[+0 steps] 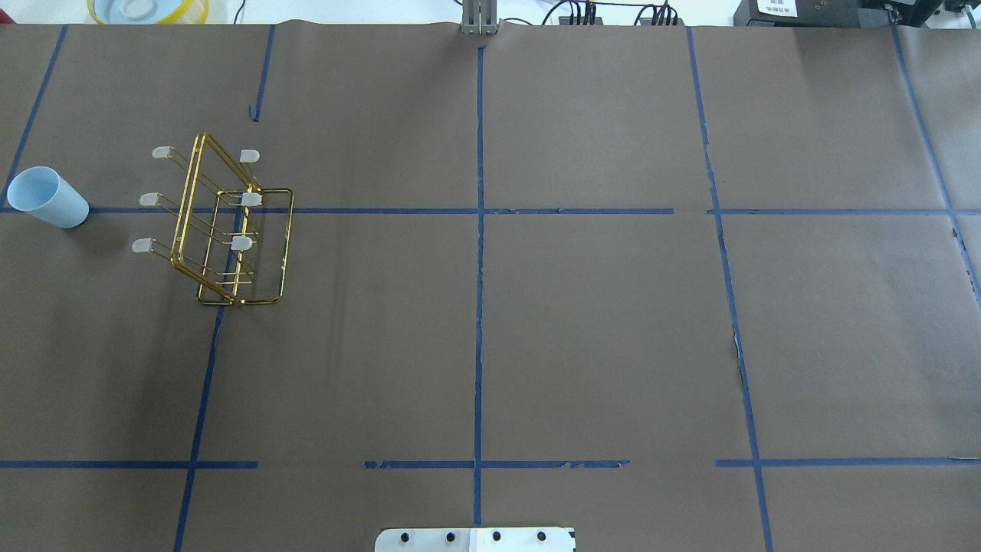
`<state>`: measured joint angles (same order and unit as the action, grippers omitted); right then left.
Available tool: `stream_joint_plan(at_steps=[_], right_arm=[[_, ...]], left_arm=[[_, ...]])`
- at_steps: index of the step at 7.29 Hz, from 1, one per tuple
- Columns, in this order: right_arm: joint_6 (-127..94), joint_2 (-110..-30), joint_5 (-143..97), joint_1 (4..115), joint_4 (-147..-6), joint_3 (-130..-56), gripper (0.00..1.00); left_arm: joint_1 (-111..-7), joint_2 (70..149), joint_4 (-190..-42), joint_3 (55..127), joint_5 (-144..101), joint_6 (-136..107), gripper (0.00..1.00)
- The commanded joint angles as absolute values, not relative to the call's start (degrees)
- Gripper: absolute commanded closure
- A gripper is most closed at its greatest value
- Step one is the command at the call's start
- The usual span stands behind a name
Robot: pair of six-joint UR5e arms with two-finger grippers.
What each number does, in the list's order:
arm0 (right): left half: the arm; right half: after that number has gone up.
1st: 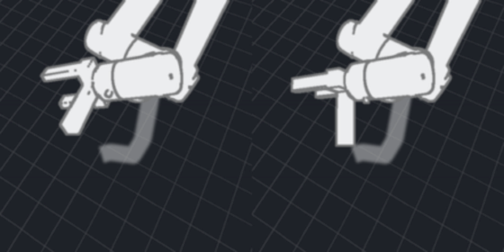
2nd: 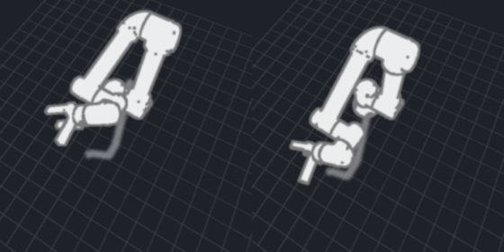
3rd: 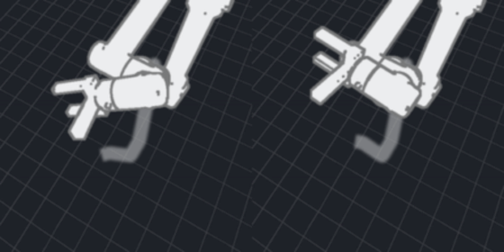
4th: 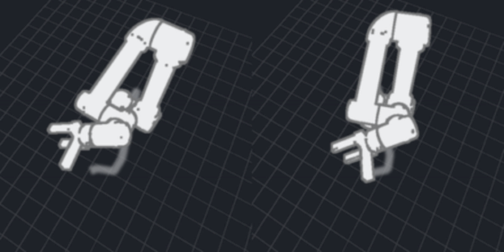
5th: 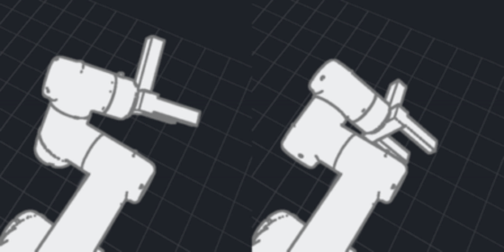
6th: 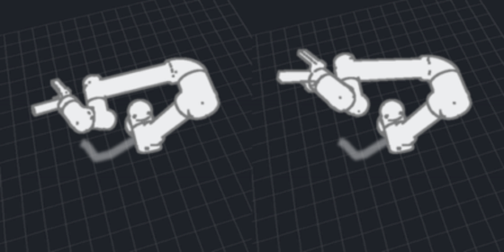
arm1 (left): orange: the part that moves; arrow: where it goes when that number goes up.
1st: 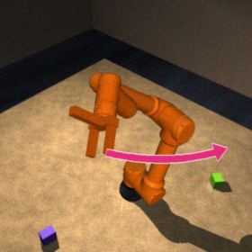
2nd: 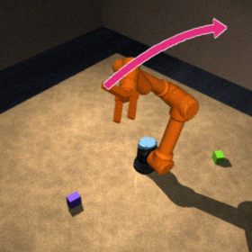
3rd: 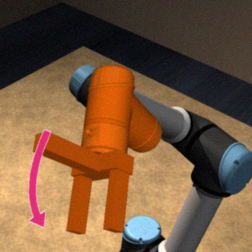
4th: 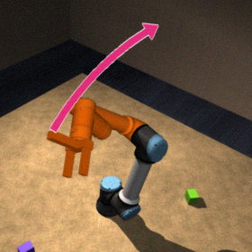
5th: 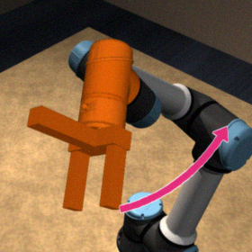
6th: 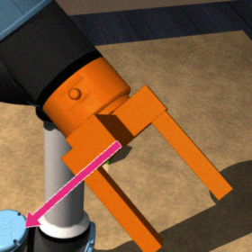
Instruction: Hang cup on cup holder
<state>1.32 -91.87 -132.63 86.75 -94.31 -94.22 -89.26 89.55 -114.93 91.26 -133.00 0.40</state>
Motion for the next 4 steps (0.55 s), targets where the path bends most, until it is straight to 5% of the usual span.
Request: stream_joint_plan(at_steps=[1, 4], right_arm=[[1.3, -91.9, -132.6, 86.7, -94.3, -94.2, 0.0], [1.3, -91.9, -132.6, 86.7, -94.3, -94.2, 0.0]], left_arm=[[-86.0, 89.5, -132.0, 85.7, -130.6, -8.5, 0.0], [-83.6, 89.6, -144.5, 82.1, -124.7, -13.7, 0.0]])
